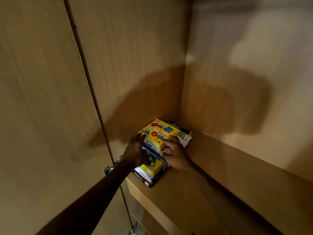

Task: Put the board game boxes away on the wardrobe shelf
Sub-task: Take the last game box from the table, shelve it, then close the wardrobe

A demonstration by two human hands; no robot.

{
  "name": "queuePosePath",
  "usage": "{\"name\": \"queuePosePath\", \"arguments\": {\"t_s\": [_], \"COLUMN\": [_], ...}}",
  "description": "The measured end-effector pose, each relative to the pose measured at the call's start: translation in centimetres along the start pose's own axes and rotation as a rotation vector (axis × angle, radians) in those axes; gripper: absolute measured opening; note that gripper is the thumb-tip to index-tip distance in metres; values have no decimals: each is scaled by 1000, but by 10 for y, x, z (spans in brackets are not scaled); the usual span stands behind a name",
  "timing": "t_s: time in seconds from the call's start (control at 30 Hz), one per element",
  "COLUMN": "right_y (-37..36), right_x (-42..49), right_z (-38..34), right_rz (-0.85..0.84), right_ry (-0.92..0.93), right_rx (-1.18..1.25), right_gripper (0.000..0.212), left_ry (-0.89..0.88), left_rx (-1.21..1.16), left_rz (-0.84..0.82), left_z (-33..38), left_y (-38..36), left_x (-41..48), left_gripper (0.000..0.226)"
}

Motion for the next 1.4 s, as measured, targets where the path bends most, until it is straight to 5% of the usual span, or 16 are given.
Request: {"name": "queuePosePath", "arguments": {"t_s": [0.2, 0.33, 0.8, 1.4], "right_y": [10, -3, -94, -256], "right_x": [-42, -77, -277, -529], "right_z": [-3, 0, -4, -177], "right_rz": [231, 229, 406, 636], "right_ry": [54, 18, -222, -315], "right_rx": [264, 409, 465, 449], "right_gripper": [32, 31, 26, 25], "left_ry": [0, -9, -110, -272], "left_rx": [-438, -636, -758, -852], "left_rz": [215, 250, 51, -212], "left_z": [18, 11, 12, -28], "left_y": [0, -23, -83, -74], "left_x": [-58, -94, -263, -554], "left_gripper": [34, 17, 25, 21]}}
Point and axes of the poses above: each hand's wrist, its own x-axis towards the middle knuckle, its own y-axis out of the back of the hand, z = x × y, the point moved 7 cm from there along x, towards the middle knuckle, and after that the axes turned 12 degrees about -z, right-handed, at the moved point
